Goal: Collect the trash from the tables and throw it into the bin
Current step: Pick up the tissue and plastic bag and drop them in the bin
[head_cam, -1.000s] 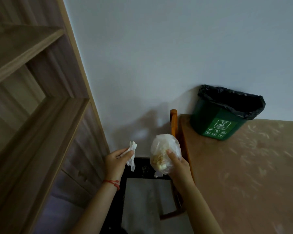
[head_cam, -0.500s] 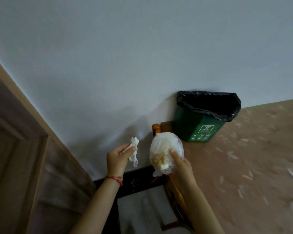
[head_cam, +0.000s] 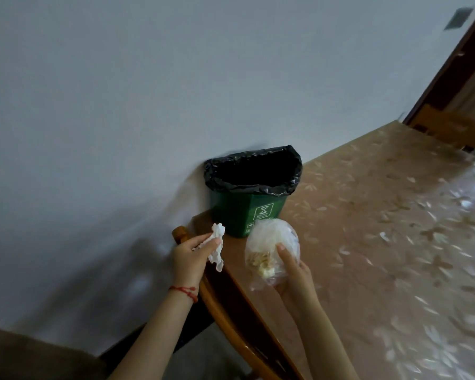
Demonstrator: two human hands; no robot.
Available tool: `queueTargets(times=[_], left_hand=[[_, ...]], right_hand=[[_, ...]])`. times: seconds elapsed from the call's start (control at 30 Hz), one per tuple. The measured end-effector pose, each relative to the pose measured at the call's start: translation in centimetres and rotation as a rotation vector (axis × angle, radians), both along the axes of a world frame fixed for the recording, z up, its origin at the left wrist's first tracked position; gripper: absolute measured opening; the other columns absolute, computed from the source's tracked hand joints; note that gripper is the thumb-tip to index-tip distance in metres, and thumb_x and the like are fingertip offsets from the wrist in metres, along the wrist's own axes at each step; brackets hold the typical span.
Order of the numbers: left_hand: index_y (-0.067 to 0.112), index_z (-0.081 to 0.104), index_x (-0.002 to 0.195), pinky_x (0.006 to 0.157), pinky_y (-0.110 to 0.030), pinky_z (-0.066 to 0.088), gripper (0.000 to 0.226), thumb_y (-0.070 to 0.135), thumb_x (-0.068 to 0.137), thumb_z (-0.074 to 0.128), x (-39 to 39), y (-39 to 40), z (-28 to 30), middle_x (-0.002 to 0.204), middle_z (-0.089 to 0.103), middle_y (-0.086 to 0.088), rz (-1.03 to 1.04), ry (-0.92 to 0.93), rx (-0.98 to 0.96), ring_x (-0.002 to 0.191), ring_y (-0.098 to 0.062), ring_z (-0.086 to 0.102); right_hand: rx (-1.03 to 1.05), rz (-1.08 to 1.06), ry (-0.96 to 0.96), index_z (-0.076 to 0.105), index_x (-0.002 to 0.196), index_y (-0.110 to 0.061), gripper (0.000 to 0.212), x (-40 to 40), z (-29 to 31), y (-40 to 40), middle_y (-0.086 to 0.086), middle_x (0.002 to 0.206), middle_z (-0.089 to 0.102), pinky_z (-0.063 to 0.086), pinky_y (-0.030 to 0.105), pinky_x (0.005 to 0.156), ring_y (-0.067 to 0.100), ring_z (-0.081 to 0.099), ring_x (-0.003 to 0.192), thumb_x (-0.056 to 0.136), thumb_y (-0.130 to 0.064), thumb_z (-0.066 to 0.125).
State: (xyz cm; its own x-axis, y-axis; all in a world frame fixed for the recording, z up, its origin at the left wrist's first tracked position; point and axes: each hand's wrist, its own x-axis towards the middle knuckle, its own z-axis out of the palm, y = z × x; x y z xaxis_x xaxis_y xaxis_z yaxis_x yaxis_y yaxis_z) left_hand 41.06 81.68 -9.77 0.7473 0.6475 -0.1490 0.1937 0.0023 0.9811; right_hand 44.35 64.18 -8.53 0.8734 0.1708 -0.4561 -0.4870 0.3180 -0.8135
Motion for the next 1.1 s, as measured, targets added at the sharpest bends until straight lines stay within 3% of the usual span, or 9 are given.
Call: queueTargets(times=[0.17,0.37,0.43,0.53,0.7,0.8,0.9,1.0,1.1], left_hand=[[0.002,0.068,0.100,0.052,-0.005,0.047,0.024,0.009,0.077,0.069,3.2,-1.0,0.2,0.069,0.065,0.004,-0.014,-0.020,-0.005,0.068,-0.009,0.062],[0.007,0.070,0.098,0.071,-0.027,0.053,0.023,0.013,0.075,0.072,5.1,0.0,0.0,0.075,0.069,-0.002,-0.025,-0.001,-0.069,0.078,-0.022,0.066],[0.006,0.070,0.098,0.075,-0.033,0.054,0.024,0.013,0.075,0.072,5.7,0.4,0.0,0.077,0.070,-0.002,-0.042,0.008,-0.088,0.079,-0.022,0.066],[0.008,0.070,0.098,0.072,-0.029,0.054,0.023,0.014,0.076,0.072,6.4,1.0,0.0,0.076,0.068,0.000,-0.082,0.016,-0.081,0.076,-0.017,0.065],[0.009,0.070,0.097,0.069,-0.028,0.053,0.022,0.017,0.076,0.072,7.6,1.7,0.2,0.073,0.066,0.004,-0.108,0.008,-0.055,0.075,-0.014,0.063],[0.017,0.072,0.086,0.066,-0.024,0.051,0.010,0.014,0.076,0.071,8.1,2.0,0.3,0.061,0.067,0.009,-0.116,-0.006,-0.065,0.070,-0.011,0.063],[0.028,0.070,0.074,0.064,-0.022,0.051,0.018,0.010,0.076,0.071,8.5,2.2,0.2,0.050,0.067,0.014,-0.113,-0.020,-0.070,0.064,-0.010,0.063],[0.018,0.073,0.084,0.063,-0.018,0.051,0.011,0.011,0.075,0.071,8.8,2.3,0.2,0.050,0.066,0.017,-0.105,-0.024,-0.074,0.065,-0.009,0.064],[0.019,0.072,0.082,0.069,-0.026,0.054,0.011,0.010,0.075,0.072,9.0,2.4,0.3,0.052,0.067,0.016,-0.108,-0.038,-0.094,0.068,-0.014,0.064]], right_hand=[[-0.014,-0.028,-0.013,0.056,0.107,0.002,0.053,2.5,0.4,-1.0,0.027,0.101,0.066,0.049,0.065,0.078,0.045,0.065,0.086,0.065,-0.027,0.070],[0.044,-0.022,-0.017,0.058,0.100,0.001,0.031,4.3,0.4,-0.5,0.025,0.093,0.067,0.057,0.045,0.055,0.035,0.068,0.070,0.076,-0.018,0.064],[0.057,-0.006,-0.034,0.058,0.101,0.002,0.037,5.1,1.0,-0.1,0.027,0.099,0.066,0.057,0.048,0.062,0.037,0.067,0.077,0.073,-0.021,0.065],[0.045,-0.017,-0.076,0.061,0.099,0.001,0.040,6.6,2.4,0.4,0.026,0.102,0.067,0.053,0.053,0.077,0.040,0.065,0.088,0.069,-0.025,0.066],[0.058,-0.042,-0.128,0.059,0.106,0.001,0.056,10.0,5.0,1.4,0.023,0.106,0.067,0.053,0.046,0.078,0.038,0.065,0.094,0.063,-0.029,0.077],[0.081,-0.063,-0.170,0.055,0.113,0.003,0.056,12.2,6.4,2.2,0.021,0.109,0.066,0.053,0.044,0.081,0.035,0.064,0.098,0.069,-0.028,0.071],[0.066,-0.056,-0.192,0.058,0.110,0.001,0.043,14.5,7.2,3.3,0.018,0.104,0.067,0.050,0.047,0.085,0.033,0.065,0.091,0.078,-0.026,0.068],[0.007,-0.060,-0.184,0.061,0.102,-0.006,0.033,16.9,7.6,4.4,0.009,0.082,0.071,0.055,0.041,0.075,0.022,0.068,0.070,0.079,-0.028,0.070],[-0.050,-0.092,-0.146,0.060,0.090,-0.010,0.023,18.4,7.5,5.5,0.003,0.065,0.064,0.056,0.037,0.069,0.013,0.062,0.050,0.079,-0.028,0.070]])
